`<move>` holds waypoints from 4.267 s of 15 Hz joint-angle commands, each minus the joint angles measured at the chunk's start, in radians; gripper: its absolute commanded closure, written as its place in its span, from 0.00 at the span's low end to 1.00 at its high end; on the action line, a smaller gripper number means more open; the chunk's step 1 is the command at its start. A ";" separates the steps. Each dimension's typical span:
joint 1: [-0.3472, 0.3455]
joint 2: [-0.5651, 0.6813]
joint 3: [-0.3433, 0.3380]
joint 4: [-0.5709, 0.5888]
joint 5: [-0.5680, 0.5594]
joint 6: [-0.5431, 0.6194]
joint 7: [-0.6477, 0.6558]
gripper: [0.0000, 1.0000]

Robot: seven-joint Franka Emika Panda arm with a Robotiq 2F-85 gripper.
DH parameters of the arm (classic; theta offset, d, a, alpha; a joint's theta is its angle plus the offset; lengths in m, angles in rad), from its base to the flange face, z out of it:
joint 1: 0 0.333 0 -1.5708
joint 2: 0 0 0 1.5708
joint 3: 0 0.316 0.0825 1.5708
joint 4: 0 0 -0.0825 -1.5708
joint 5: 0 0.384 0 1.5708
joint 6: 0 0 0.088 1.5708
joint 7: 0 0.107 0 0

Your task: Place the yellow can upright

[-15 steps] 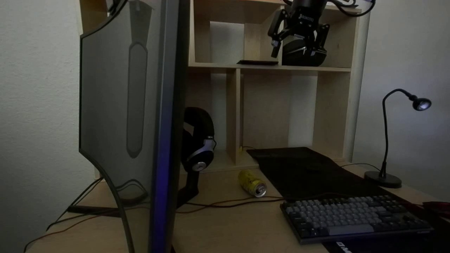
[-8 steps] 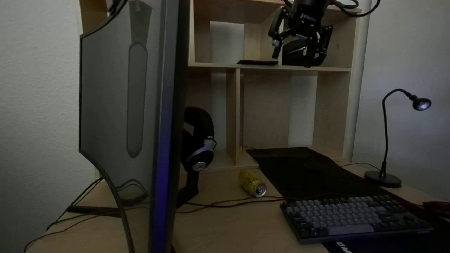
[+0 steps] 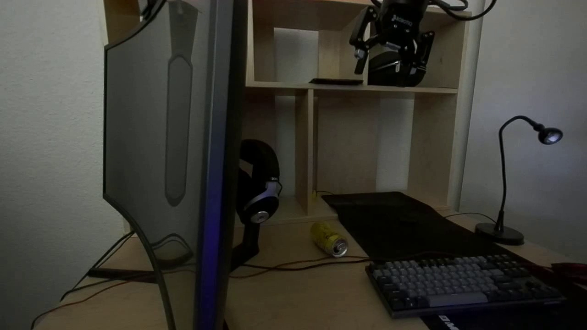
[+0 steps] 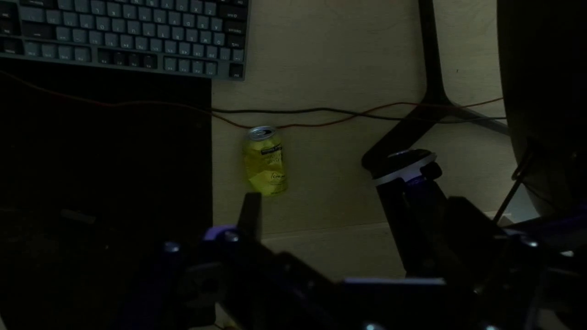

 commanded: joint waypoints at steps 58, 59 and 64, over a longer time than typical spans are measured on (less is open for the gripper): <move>-0.112 0.348 0.164 -0.481 -0.605 1.000 0.553 0.00; -0.121 0.333 0.161 -0.479 -0.629 1.003 0.549 0.00; -0.119 0.333 0.162 -0.479 -0.627 1.003 0.549 0.00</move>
